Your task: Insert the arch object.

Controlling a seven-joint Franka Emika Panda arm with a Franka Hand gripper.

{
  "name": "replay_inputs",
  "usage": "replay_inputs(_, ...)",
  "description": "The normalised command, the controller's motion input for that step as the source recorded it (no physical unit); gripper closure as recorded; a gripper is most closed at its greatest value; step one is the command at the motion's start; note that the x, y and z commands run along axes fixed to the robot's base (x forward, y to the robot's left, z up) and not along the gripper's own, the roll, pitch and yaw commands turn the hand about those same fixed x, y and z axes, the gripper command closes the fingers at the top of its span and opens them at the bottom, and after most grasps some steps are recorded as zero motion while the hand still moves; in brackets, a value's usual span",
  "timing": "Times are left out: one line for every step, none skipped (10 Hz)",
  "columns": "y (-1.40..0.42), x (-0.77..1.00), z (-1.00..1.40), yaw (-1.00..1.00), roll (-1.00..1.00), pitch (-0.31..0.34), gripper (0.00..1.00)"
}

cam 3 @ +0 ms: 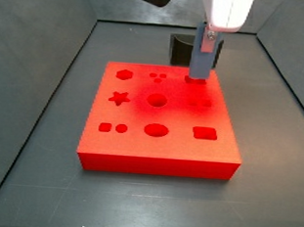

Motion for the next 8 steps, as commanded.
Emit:
replay_inputs(-0.05, 0.00, -0.21, 0.26, 0.07, 0.000, 1.00)
replay_inputs(-0.01, 0.07, -0.17, 0.25, 0.05, 0.000, 1.00)
replay_inputs(0.00, 0.18, -0.21, 0.29, 0.07, 0.000, 1.00)
replay_inputs(0.00, 0.05, -0.15, 0.19, 0.06, 0.000, 1.00)
replay_inputs(0.00, 0.00, -0.12, 0.05, 0.01, 0.000, 1.00)
replay_inputs(0.00, 0.00, -0.16, 0.00, 0.02, 0.000, 1.00)
replay_inputs(0.00, 0.00, -0.21, 0.00, 0.04, 0.000, 1.00)
replay_inputs(0.08, -0.08, -0.26, -0.08, 0.03, -0.007, 1.00)
